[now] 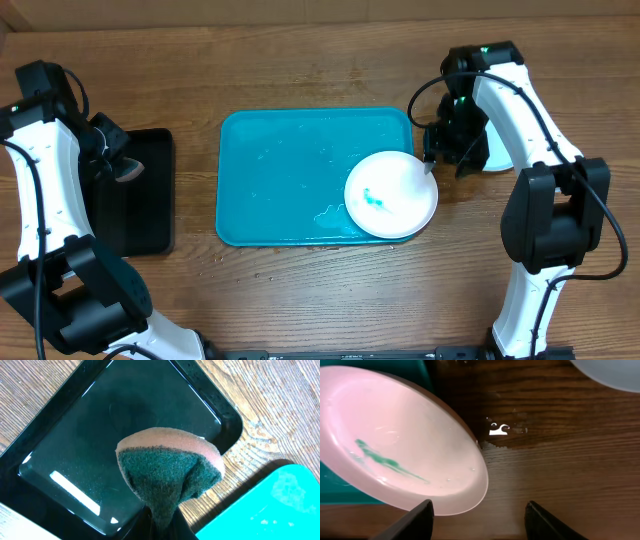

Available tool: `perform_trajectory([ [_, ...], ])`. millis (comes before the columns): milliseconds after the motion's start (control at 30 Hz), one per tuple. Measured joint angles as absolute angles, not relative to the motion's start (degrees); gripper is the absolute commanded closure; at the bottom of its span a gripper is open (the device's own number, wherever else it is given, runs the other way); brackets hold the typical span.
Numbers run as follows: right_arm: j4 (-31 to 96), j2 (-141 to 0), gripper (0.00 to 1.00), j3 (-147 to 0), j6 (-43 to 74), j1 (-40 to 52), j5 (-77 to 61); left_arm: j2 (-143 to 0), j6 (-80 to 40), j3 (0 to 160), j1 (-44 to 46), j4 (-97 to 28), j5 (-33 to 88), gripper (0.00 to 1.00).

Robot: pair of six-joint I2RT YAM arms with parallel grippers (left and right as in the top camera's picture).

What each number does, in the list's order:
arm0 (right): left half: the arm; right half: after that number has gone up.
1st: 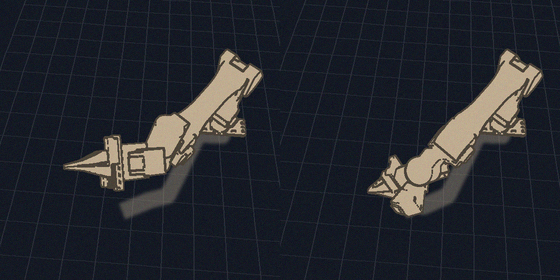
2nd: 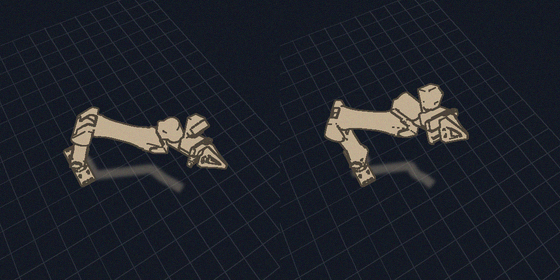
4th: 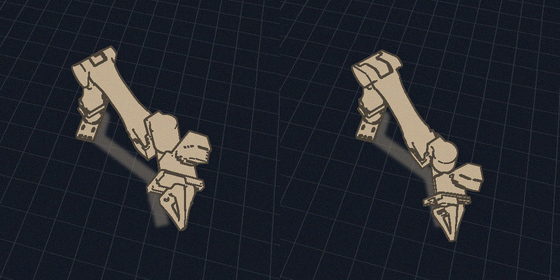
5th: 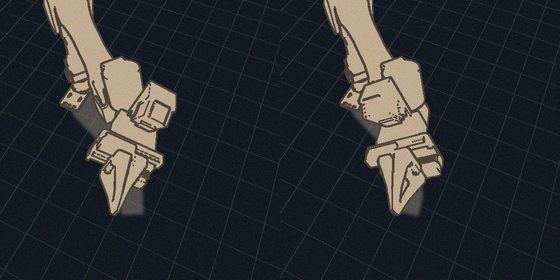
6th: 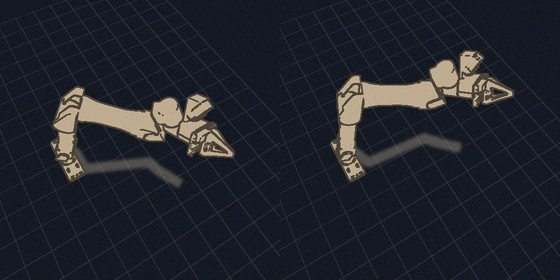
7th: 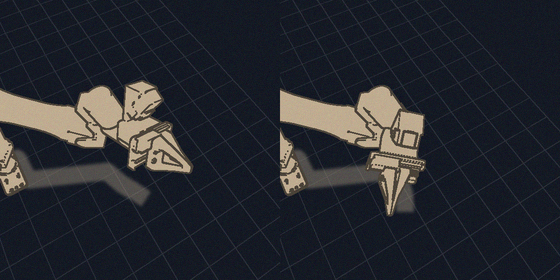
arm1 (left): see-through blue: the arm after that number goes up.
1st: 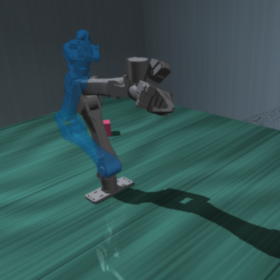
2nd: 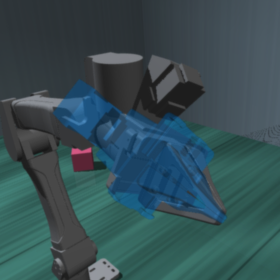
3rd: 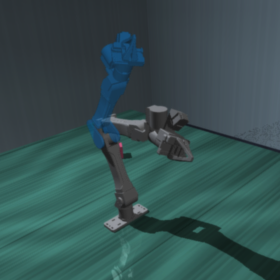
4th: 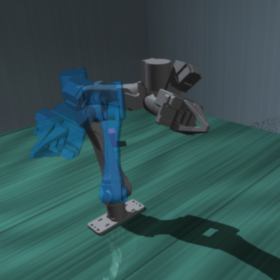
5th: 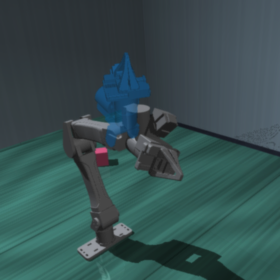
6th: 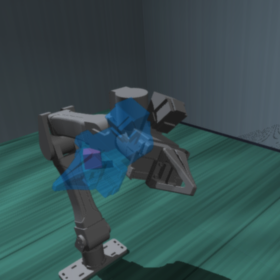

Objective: Clean dirty plates on tray and stack at the side
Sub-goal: 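Open the right gripper and move it to the white plate rim, then grip the white plate rim and drag it to the tray center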

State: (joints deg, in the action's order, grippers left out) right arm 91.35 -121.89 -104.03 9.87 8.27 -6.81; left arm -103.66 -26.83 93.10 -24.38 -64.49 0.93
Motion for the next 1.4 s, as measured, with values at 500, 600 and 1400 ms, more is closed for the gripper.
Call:
perform_trajectory([
  [500, 83.3, -121.9, 0.55, -95.3, 10.5, 8.3, -8.4, -103.7, -26.8, 93.1, -24.4, -63.9, 1.8, 0.96],
  [600, 80.3, -121.9, 0.55, -93.0, 10.5, 8.3, -8.6, -103.7, -26.8, 93.1, -24.4, -63.9, 1.8, 0.96],
  [1400, 73.6, -121.9, 0.96, -95.0, 12.0, 13.0, -17.3, -103.7, -26.2, 93.1, -24.4, -63.5, 4.0, 0.96],
])
